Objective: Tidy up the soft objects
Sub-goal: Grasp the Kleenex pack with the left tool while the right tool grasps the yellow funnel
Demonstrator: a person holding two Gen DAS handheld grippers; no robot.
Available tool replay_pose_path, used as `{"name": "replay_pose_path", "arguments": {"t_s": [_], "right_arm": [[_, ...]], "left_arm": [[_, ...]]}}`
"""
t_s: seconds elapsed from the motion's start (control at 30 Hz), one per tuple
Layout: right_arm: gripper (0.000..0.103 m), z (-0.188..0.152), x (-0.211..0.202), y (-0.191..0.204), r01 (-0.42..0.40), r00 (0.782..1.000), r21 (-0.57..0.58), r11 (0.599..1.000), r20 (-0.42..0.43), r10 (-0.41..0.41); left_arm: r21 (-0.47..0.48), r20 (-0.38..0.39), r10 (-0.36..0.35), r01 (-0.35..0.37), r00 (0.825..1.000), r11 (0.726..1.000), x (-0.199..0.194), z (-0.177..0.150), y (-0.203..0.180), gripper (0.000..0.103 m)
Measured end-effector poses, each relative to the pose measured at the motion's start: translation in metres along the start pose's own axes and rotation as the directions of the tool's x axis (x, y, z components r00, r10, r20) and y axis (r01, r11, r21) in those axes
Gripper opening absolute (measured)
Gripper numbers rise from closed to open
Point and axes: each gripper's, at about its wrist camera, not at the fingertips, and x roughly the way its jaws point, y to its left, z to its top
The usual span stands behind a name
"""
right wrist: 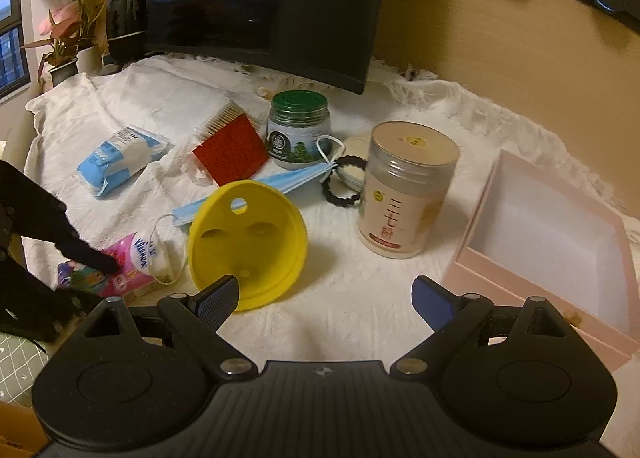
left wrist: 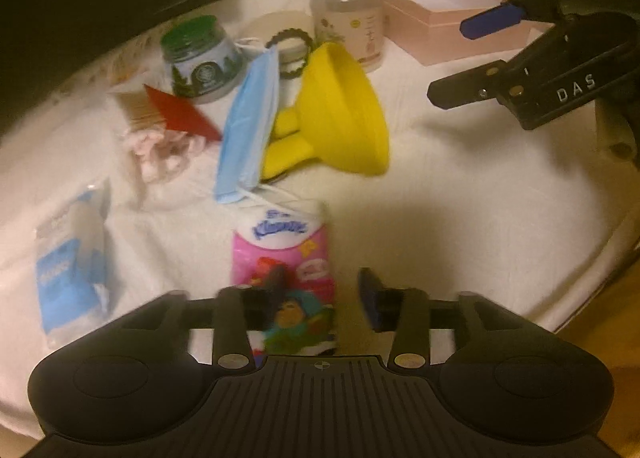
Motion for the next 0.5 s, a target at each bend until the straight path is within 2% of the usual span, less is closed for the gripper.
{"name": "replay_pose_path", "arguments": {"t_s": [0.1,0.17,0.23,0.3,0.4,0.5], "right_arm": [[0.094,-0.004,-0.002,-0.003,0.000,1.000,0.005,1.000,-0.005,0.000],[0.094,-0.006,-0.003,-0.003,-0.003,1.000,0.006,1.000,-0.006,0.003],[0.094,-0.007,-0.005,-0.004,-0.012,1.000,0.006,1.000,-0.002,0.012],[0.094,-0.006,-0.006,-0.003,-0.022,1.000,0.001,1.000,0.004,0.022],[0.094,-0.004,-0.007,0.000,-0.033,0.999,-0.017,0.999,0.012,0.033],[0.094,0.001,-0.004,0.004,-0.038,0.999,-0.059,0.998,0.027,0.040]], "left_arm": [[-0.041,0.020,-0.026,0.027,0.999,0.999,0.002,0.000,-0.004,0.071],[-0.056,0.043,-0.012,0.014,0.999,0.998,-0.001,-0.002,-0.006,0.070],[-0.098,0.064,0.006,0.001,0.998,0.995,-0.004,-0.002,0.001,0.065],[-0.146,0.077,0.060,-0.048,0.995,0.988,-0.009,-0.003,0.008,0.065],[-0.208,0.049,0.125,-0.112,0.991,0.972,-0.005,-0.005,0.021,0.065],[-0.250,0.026,0.064,-0.055,0.998,0.967,0.006,-0.008,0.029,0.065]]}}
